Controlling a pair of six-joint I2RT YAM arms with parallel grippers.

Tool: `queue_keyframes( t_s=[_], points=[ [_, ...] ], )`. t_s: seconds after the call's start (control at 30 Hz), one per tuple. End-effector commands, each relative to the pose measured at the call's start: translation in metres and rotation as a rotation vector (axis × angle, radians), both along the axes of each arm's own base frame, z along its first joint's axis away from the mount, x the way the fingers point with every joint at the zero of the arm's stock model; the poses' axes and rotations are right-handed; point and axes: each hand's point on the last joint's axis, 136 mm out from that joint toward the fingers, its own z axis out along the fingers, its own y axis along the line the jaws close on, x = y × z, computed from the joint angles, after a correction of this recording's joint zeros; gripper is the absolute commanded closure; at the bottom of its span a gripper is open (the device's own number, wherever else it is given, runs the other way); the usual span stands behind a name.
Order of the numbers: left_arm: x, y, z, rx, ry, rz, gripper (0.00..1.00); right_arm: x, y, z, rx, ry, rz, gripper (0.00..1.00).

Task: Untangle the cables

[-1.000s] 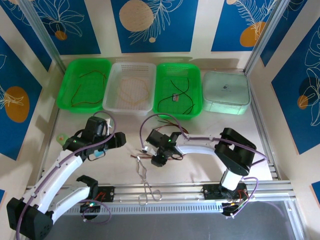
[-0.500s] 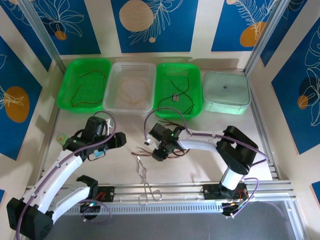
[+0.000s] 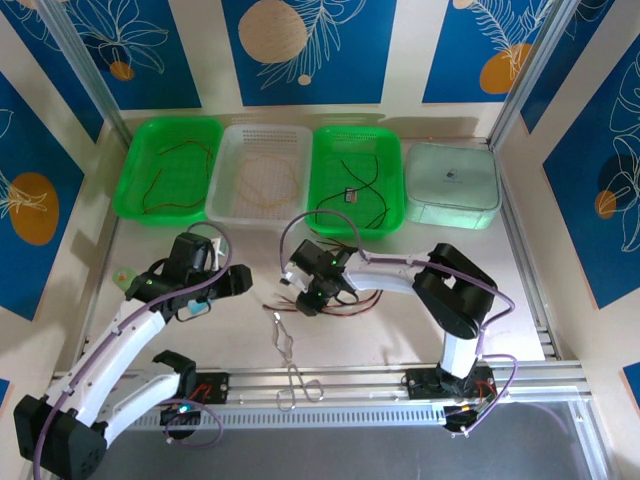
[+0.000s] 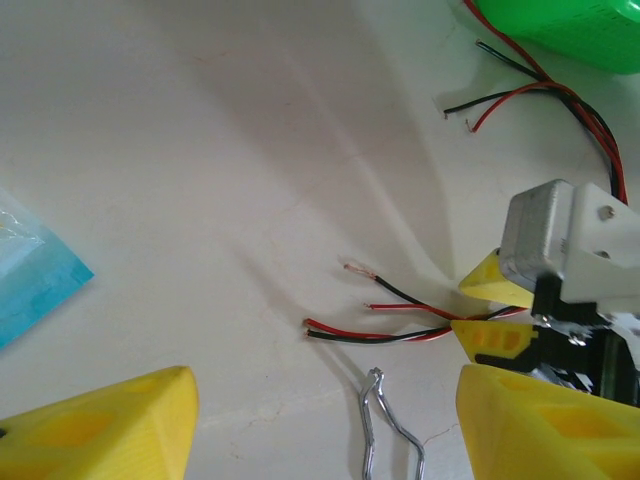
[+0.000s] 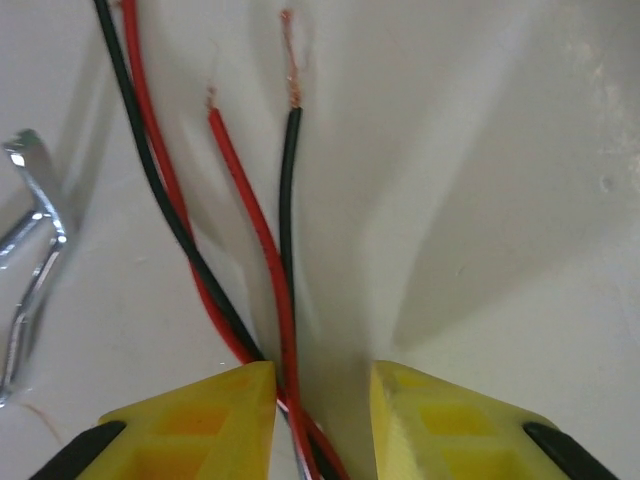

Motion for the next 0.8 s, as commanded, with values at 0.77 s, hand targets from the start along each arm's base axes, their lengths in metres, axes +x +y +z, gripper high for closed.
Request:
queue_keyframes(
  t_s=[0.77],
  points=[
    [0.002, -0.008, 0.032, -0.080, -0.040, -0.014, 0.32, 0.027, 0.001, 0.059, 0.102, -0.100, -0.018, 1.00]
  ],
)
